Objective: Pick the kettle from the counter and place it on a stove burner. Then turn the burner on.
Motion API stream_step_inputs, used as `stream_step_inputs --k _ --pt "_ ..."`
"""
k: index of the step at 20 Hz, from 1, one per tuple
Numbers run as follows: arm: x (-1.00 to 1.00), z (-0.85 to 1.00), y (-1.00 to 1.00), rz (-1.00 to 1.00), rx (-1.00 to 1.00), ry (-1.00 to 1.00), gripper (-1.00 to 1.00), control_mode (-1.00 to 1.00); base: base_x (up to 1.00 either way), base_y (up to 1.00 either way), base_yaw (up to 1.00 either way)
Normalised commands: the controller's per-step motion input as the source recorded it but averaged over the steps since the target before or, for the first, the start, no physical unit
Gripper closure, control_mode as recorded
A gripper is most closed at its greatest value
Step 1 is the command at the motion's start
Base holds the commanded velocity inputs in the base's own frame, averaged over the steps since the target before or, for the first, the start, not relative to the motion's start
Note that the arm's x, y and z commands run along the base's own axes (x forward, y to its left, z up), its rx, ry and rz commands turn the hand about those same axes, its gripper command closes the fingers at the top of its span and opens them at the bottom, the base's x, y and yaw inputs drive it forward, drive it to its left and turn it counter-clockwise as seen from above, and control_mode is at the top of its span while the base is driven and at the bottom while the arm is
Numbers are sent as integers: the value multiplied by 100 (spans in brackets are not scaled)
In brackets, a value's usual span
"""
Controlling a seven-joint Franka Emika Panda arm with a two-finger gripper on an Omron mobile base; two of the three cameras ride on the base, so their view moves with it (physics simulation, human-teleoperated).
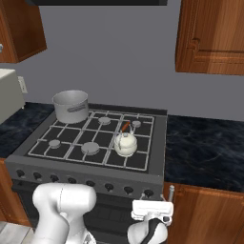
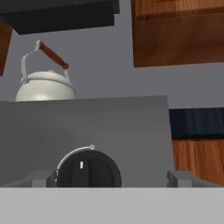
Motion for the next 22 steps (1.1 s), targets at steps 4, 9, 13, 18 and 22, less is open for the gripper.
stream_step_inputs --k 4,9,13,18,22 --pt "5 -10 0 0 0 -2 -100 -100 0 0 0" --pt "0 -4 7 0 0 -2 -100 -100 0 0 0" --pt "-13 -8 3 0 0 0 -100 -100 0 0 0" --pt "-8 0 0 0 0 -1 -100 -100 0 0 0" --pt "0 0 4 0 0 0 -100 -100 0 0 0"
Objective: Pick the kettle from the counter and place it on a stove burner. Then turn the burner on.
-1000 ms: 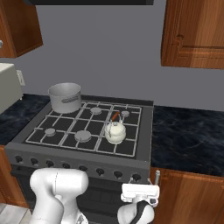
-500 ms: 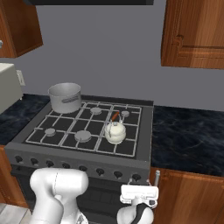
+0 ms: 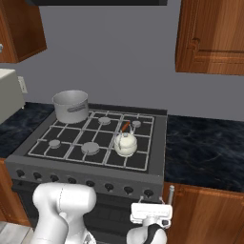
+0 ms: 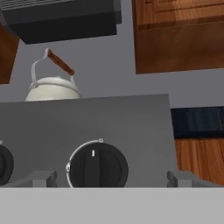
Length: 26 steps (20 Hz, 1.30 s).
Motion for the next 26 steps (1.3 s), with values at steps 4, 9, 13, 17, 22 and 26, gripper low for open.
stream_step_inputs --k 4,9,13,17,22,26 --pt "0 0 41 -5 0 -4 -100 -100 0 0 0" --pt "0 0 6 -1 0 0 -100 -100 0 0 0" --pt "4 0 0 0 0 0 -100 -100 0 0 0" --pt "7 0 -4 0 1 0 -100 -100 0 0 0" --pt "0 0 -9 0 3 0 -100 -100 0 0 0" --pt "2 0 -5 0 1 0 -100 -100 0 0 0"
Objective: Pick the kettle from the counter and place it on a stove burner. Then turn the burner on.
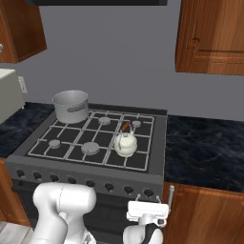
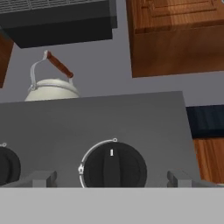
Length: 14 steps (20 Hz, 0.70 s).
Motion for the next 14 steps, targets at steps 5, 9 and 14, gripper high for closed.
stream_step_inputs --k 5,9,14 --pt "16 0 0 0 0 1 -100 -100 0 0 0" --pt "17 0 0 0 0 4 -100 -100 0 0 0" --pt "6 0 -1 0 0 2 -100 -100 0 0 0"
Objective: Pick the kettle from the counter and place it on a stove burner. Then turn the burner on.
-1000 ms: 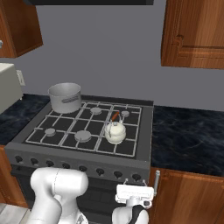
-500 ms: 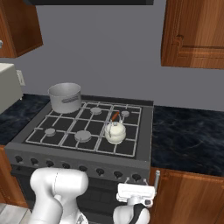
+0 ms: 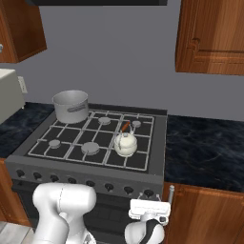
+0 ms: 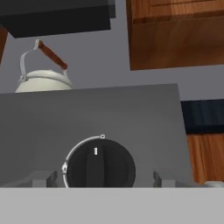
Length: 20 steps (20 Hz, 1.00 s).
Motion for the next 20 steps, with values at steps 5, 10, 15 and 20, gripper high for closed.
stream_step_inputs --k 5,10,15,20 --pt "0 0 0 0 0 0 100 -100 0 0 0" --pt "0 0 0 0 0 0 100 -100 0 0 0" --pt "0 0 0 0 0 0 100 -100 0 0 0" --pt "-17 2 0 16 -5 -17 100 -100 0 0 0"
